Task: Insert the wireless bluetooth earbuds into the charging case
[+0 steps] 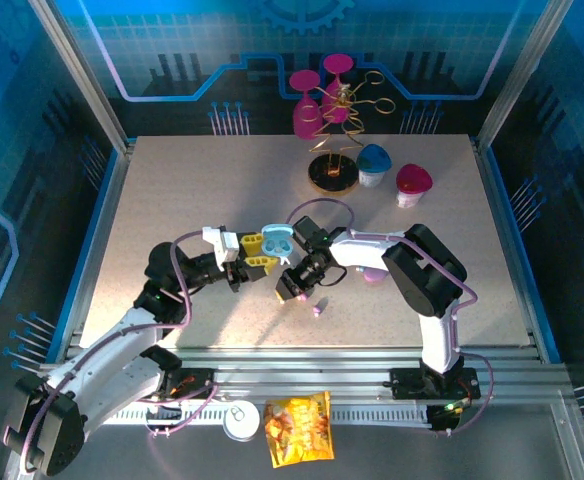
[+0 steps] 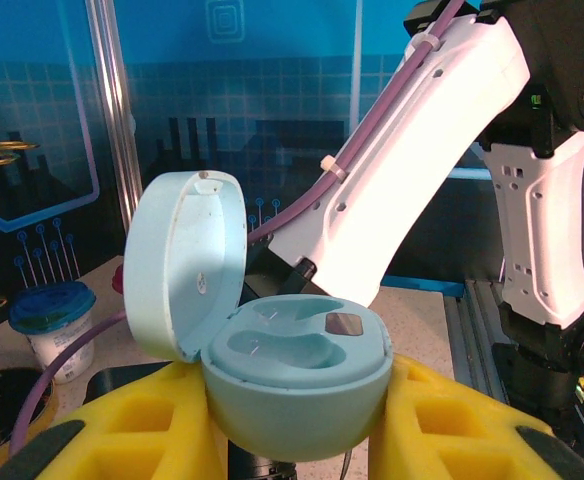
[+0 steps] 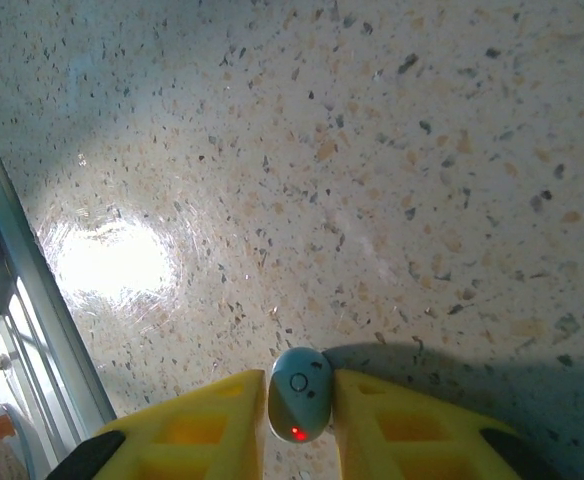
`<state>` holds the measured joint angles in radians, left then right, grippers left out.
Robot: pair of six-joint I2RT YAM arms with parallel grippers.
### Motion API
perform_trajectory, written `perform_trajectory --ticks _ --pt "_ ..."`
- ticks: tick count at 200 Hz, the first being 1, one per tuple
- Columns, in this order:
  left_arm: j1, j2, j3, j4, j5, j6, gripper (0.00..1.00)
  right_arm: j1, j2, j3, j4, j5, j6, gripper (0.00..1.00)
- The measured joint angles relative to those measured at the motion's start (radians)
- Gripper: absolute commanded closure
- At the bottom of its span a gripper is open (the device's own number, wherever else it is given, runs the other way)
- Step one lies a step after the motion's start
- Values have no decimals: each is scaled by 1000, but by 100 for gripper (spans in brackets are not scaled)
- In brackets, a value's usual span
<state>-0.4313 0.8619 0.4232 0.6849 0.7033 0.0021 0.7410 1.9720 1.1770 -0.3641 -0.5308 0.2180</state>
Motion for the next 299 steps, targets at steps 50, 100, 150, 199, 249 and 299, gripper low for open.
perform_trajectory --ticks 50,100,150,199,249,299 --pt "0 -6 -2 0 0 0 82 0 2 0 0 6 3 80" --pt "0 -19 -2 0 -1 0 82 2 -3 -1 2 23 16 86" --pt "0 -29 -8 -1 -4 4 82 -3 -126 -70 16 217 67 86" --pt "0 -33 -8 -10 -4 16 82 -38 -324 -144 30 538 154 86" --pt "0 -27 -8 -16 -4 27 82 -40 -396 -168 8 850 274 89" --pt "0 -9 -8 -26 -4 31 82 -40 -391 -167 -52 1014 374 89"
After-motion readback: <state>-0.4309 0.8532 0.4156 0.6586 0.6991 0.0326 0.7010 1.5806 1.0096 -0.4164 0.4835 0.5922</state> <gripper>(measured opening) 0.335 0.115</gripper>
